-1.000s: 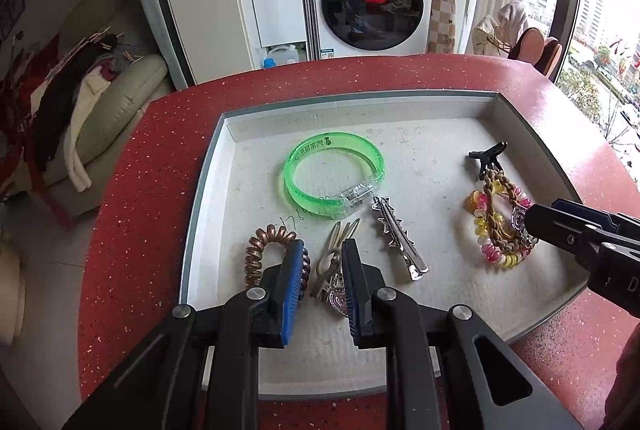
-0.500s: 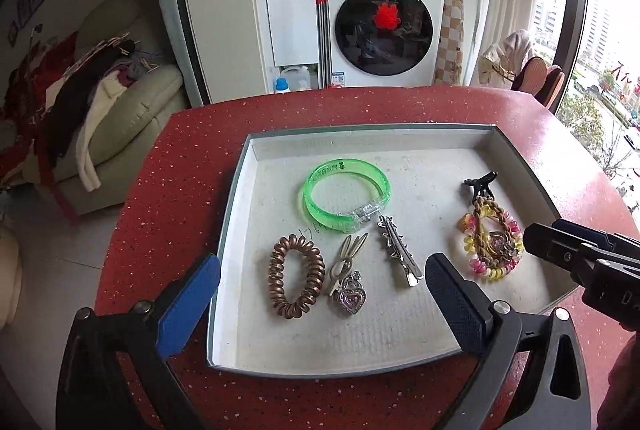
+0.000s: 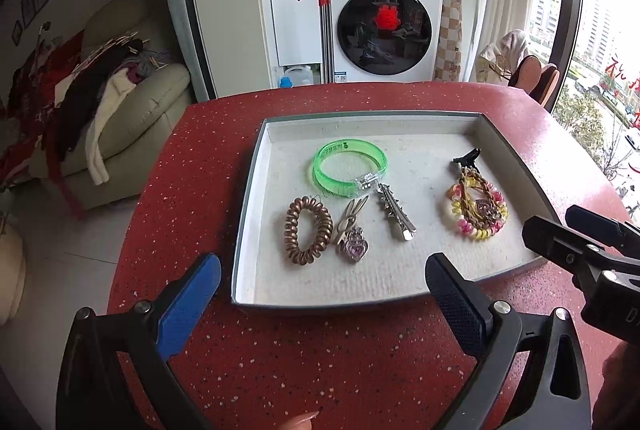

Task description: Organize jewelry

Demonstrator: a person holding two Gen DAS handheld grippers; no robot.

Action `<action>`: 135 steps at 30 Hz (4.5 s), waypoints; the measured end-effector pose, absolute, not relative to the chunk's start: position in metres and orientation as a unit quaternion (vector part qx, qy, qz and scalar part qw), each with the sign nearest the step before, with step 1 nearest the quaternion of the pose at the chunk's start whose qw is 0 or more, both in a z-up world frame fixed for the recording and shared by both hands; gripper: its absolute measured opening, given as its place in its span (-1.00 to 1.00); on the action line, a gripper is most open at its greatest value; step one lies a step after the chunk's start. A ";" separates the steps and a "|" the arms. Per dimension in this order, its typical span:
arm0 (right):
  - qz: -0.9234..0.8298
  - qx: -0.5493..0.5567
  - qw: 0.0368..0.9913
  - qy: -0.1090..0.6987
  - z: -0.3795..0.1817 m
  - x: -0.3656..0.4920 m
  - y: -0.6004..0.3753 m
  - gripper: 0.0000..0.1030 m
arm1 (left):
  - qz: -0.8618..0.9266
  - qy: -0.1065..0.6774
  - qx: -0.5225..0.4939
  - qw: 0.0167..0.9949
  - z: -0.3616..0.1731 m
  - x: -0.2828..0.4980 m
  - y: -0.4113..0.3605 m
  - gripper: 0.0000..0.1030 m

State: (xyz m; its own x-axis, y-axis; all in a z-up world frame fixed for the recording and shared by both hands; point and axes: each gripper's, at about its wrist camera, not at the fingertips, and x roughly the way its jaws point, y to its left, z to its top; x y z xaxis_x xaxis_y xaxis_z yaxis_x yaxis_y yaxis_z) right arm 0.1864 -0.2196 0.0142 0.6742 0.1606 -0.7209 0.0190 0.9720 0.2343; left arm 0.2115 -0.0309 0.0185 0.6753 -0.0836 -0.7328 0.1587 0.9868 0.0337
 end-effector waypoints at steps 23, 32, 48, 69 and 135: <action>-0.010 0.072 0.932 0.354 0.027 0.110 -0.199 0.73 | -0.021 0.342 0.031 0.939 0.038 0.130 0.000 1.00; -0.023 0.065 0.932 0.355 0.027 0.103 -0.200 0.73 | -0.020 0.340 0.044 0.939 0.035 0.119 -0.004 1.00; -0.022 0.063 0.933 0.352 0.030 0.102 -0.198 0.73 | -0.015 0.348 0.046 0.936 0.033 0.119 -0.003 1.00; -0.021 0.063 0.934 0.352 0.030 0.102 -0.197 0.73 | -0.016 0.349 0.046 0.936 0.034 0.117 -0.004 1.00; -0.020 0.066 0.934 0.352 0.029 0.103 -0.196 0.73 | -0.015 0.353 0.037 0.935 0.034 0.116 -0.002 1.00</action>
